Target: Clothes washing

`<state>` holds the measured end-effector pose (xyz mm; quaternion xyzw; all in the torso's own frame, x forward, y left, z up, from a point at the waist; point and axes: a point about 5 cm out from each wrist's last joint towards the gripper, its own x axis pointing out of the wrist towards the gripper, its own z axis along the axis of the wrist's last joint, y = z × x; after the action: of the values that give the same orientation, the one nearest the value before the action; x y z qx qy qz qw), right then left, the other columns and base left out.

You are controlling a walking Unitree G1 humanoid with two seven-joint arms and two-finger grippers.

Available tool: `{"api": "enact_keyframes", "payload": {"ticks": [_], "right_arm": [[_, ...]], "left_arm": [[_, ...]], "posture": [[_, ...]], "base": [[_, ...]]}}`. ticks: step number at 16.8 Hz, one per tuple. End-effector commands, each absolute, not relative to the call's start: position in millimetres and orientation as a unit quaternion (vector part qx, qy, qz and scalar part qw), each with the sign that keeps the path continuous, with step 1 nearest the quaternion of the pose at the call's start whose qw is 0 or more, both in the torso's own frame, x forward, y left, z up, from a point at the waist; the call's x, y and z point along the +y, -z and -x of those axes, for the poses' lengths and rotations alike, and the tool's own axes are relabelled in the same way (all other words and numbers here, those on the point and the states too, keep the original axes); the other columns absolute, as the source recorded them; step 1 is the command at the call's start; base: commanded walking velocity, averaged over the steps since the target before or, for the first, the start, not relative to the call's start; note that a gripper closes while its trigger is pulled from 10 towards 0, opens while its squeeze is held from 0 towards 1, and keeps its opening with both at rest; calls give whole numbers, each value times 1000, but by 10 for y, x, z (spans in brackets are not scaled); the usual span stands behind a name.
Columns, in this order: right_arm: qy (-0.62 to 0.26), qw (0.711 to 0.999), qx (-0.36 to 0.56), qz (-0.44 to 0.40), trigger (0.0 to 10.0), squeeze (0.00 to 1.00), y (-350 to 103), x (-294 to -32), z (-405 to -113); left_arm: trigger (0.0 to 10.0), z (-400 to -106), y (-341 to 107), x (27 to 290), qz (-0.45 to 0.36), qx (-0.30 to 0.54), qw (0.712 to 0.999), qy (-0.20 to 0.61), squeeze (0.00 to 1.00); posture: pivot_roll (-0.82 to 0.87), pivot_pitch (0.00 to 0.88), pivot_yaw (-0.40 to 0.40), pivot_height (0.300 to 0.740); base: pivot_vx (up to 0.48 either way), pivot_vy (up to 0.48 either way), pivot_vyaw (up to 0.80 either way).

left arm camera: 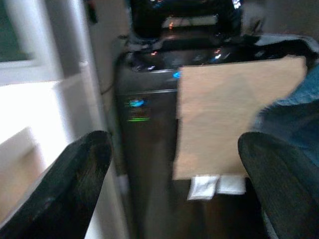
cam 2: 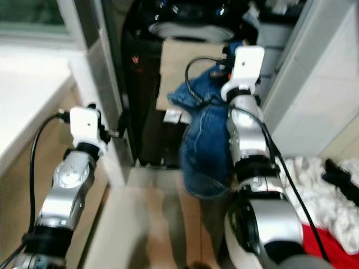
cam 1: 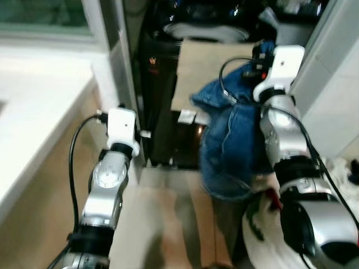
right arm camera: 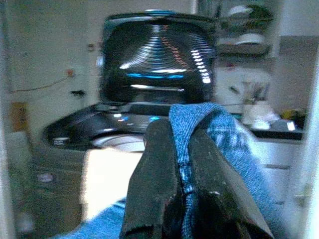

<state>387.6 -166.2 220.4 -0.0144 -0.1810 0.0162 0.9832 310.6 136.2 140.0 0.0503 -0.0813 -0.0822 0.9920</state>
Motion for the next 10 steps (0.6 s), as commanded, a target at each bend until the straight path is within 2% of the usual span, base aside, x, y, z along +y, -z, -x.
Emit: {"api": "enact_keyframes", "payload": {"ticks": [1,10], "right_arm": [[-1,981,-192,8,0,0,-2246,-1738,-3874],[21,971,-235,27,0,0,-2484,-1780,-3884]], "left_arm": [[10000,-3112,-1435,1292,-53,-90,989,101,0],[10000,-3100,-1470,1233,-68,-103,985,122,0]], "posture": [[26,0,-43,740],[26,0,-41,740]], "base": [[480,0,0],[480,0,0]]}}
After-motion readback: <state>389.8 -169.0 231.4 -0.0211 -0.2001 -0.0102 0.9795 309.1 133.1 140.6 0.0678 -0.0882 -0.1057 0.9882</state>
